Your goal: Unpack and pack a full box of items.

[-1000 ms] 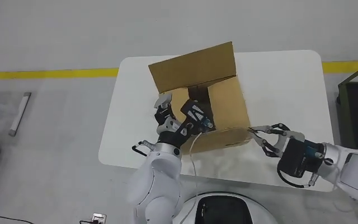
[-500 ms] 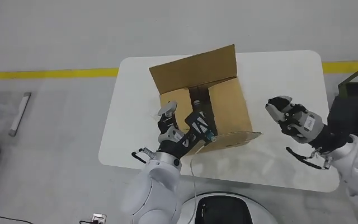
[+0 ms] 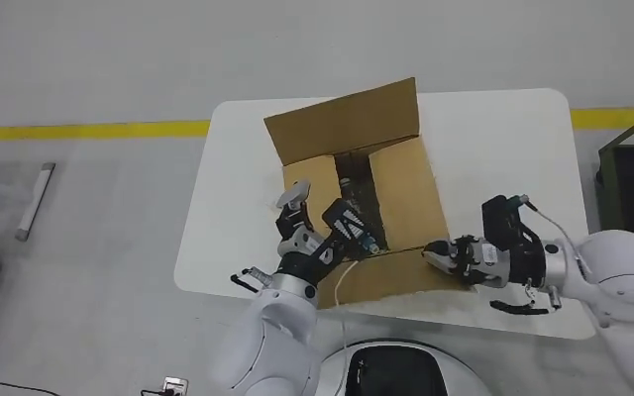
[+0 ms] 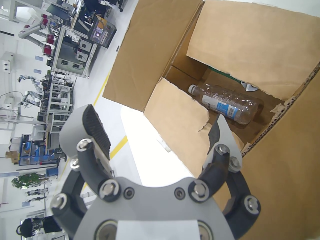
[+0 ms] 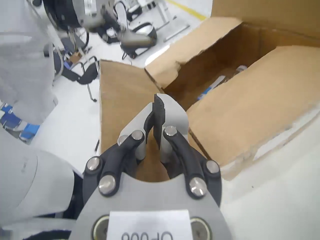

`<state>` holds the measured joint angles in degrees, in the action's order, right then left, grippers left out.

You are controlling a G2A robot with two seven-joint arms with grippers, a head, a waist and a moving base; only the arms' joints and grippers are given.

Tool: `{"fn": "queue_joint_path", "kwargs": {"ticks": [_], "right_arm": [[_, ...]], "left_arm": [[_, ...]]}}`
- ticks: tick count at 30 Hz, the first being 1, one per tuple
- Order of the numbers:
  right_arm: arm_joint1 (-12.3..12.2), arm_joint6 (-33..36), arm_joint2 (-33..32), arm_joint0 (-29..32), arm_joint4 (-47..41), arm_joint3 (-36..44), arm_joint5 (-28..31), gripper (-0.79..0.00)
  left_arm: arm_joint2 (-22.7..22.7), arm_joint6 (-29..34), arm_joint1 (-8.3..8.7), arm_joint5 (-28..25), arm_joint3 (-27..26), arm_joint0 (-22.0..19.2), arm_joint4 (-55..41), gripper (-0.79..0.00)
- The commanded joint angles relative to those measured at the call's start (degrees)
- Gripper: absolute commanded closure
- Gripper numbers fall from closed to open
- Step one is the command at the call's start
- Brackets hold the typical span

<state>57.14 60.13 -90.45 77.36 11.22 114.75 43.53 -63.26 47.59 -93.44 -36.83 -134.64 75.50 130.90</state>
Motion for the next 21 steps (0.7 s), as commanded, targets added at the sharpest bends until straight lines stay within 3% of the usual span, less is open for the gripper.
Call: {"fn": "queue_joint_path", "kwargs": {"ticks": [1,3,5,7,10,13,16,21], "right_arm": [[-0.48,0.68,0.72,0.44,3.21,0.60,-0.04,0.000],[-1.24,-0.24,1.29,0.73,9.78,1.58,0.87,0.000],[-1.51,-2.98,0.66,1.12,10.95,0.67,3.04,0.000],[-1.31,-11.11,-2.83,1.38,10.03,-0.70,1.29,0.000],[-0.72,-24.45,-8.55,3.92,14.02,-2.02,-5.75,0.000],[-0.23,-31.27,-9.48,7.28,20.10,-1.11,-11.64,0.000],[-0.02,-31.64,-7.09,8.69,24.83,-1.51,-15.07,0.000],[0.25,-30.84,-1.08,7.74,28.23,-2.43,-15.33,0.000]], "left_arm": [[-0.30,-0.20,0.06,0.26,0.00,-0.23,0.17,-0.785],[-0.36,-0.43,0.09,0.66,0.00,-0.25,-0.12,-0.785],[-0.17,-0.41,0.14,0.67,0.14,-0.26,-0.17,-0.785],[0.34,-0.57,0.12,1.25,1.00,-0.52,-0.41,-0.785],[1.38,-0.87,0.04,2.46,3.11,-1.32,-0.51,-0.785],[2.60,-0.69,-0.13,3.95,5.80,-2.25,-0.83,-0.785],[3.92,-0.84,-0.23,5.22,9.63,-3.39,0.35,-0.785],[5.20,0.02,-0.34,6.84,14.63,-5.16,3.38,-0.785]]}}
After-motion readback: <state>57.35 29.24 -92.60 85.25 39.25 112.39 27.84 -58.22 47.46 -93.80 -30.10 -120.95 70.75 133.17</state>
